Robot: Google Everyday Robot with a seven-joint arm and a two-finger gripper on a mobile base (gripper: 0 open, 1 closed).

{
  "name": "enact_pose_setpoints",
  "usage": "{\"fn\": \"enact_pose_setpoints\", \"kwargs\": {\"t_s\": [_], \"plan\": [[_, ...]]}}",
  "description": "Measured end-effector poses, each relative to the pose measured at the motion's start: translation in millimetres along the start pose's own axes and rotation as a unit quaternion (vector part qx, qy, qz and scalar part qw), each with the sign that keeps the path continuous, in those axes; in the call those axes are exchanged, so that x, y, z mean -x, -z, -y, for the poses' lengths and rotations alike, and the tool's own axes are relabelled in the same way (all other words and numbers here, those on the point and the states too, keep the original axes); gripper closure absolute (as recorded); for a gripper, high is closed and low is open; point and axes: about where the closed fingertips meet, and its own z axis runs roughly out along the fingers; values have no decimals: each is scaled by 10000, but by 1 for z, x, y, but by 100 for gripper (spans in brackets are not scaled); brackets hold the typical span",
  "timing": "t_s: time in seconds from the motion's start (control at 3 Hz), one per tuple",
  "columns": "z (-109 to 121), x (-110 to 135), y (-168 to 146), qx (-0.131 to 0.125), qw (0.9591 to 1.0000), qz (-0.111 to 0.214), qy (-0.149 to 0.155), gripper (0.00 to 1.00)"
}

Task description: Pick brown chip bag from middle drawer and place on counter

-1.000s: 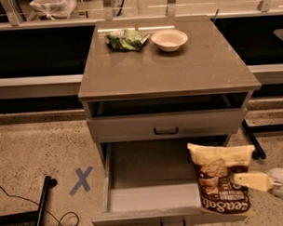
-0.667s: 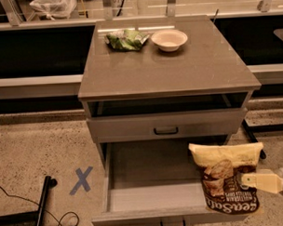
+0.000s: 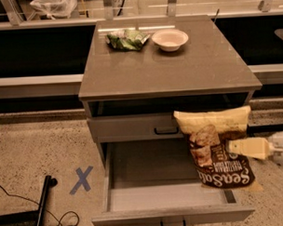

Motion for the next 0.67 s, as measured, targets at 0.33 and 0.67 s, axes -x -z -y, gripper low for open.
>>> {"fn": "enact_pose_setpoints", "kwargs": {"t_s": [0.33,0.67], "plan": [[-28,60,-9,-383,9992,-71,-74,100],[-46,119,-8,-728,9970,14,-262,100]]}}
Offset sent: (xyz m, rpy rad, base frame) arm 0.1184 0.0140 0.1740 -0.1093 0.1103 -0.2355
